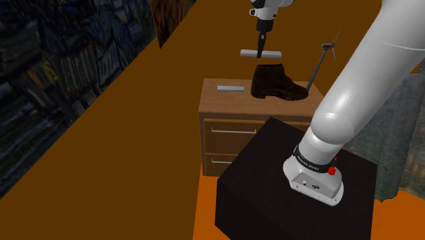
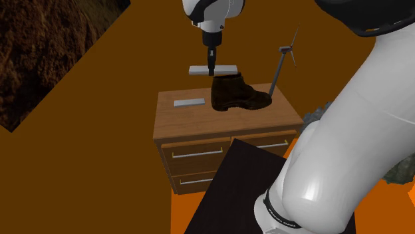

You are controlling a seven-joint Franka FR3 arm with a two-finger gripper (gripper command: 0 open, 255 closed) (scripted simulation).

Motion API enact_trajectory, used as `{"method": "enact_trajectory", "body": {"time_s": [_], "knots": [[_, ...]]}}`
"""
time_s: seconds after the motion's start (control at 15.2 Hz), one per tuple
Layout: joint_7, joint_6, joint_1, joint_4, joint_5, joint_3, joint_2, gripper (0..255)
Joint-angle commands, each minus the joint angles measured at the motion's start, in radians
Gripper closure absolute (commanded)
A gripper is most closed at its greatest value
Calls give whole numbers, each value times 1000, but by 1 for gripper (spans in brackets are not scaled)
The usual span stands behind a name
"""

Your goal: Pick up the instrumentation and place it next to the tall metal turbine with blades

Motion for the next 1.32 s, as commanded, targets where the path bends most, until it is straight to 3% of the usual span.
{"method": "enact_trajectory", "body": {"time_s": [0.0,1.25], "knots": [[5,-25,1,17,-5,2,-10,255],[17,-279,6,244,-19,11,-40,255]]}}
